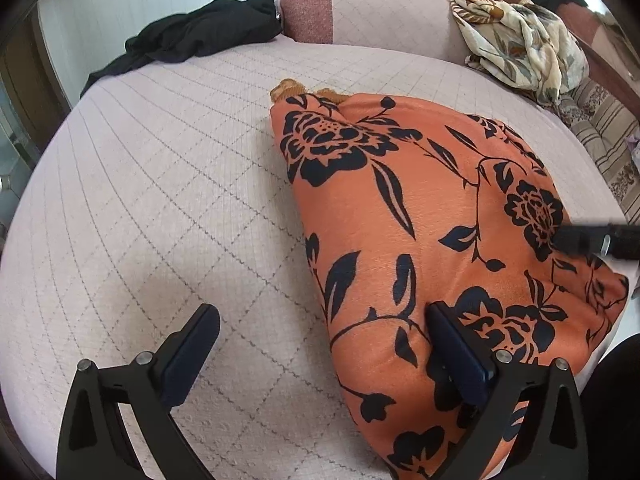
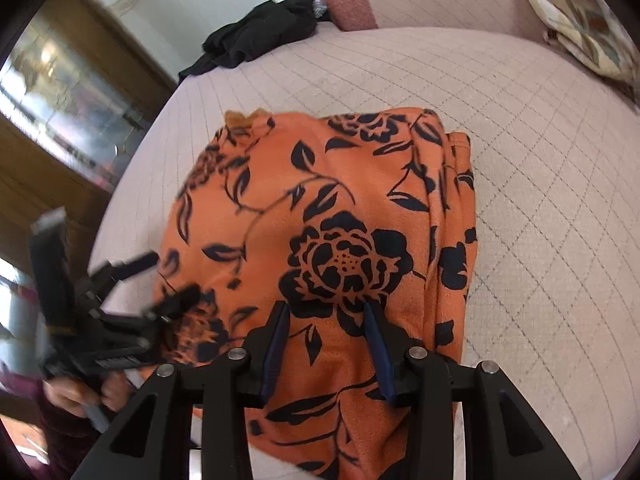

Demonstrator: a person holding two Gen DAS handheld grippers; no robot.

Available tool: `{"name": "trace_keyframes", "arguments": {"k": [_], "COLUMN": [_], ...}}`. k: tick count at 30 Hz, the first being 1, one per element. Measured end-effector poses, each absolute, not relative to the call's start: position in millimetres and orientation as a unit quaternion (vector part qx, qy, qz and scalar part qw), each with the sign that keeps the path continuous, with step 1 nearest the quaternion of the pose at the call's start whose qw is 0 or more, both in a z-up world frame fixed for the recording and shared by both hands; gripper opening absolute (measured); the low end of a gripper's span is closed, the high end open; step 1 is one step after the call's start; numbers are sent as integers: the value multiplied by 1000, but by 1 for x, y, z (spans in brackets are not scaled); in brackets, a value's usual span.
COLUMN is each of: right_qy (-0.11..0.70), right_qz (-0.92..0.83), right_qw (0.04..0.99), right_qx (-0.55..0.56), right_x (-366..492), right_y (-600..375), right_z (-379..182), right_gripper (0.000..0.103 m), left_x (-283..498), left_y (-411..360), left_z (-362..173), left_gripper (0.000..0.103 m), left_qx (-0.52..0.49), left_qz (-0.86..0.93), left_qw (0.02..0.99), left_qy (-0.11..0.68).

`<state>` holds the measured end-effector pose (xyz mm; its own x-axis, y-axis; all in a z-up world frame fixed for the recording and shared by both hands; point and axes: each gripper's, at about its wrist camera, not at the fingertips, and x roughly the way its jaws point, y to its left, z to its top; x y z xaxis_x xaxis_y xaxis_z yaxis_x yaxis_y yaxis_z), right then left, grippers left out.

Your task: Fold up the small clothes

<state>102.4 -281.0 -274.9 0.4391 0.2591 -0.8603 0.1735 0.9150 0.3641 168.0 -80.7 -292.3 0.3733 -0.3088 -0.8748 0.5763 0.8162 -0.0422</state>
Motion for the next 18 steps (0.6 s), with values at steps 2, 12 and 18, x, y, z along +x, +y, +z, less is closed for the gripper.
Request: {"name": "trace_keyframes", "arguments": {"k": [2,12,18], "right_qy": [520,571,552], "right_qz": [18,-62,-47], "right_qw": [828,800,819], "right_qx": [210,173,146], "right_x": [109,187,201], "right_y": [-286,-295,-272], "right_z": [-263,-297,-257], "right_gripper": [42,52,53], "left_x": [167,161,158], "left_y": [-82,-79,-82], "left_z": [-291,-288,-285], "left_gripper": [103,103,103], "left_qx": [145,151,159], "left_qz": [-269,-270,-268], "left_qw": [820,824,826], "left_qy": [484,475,470]}}
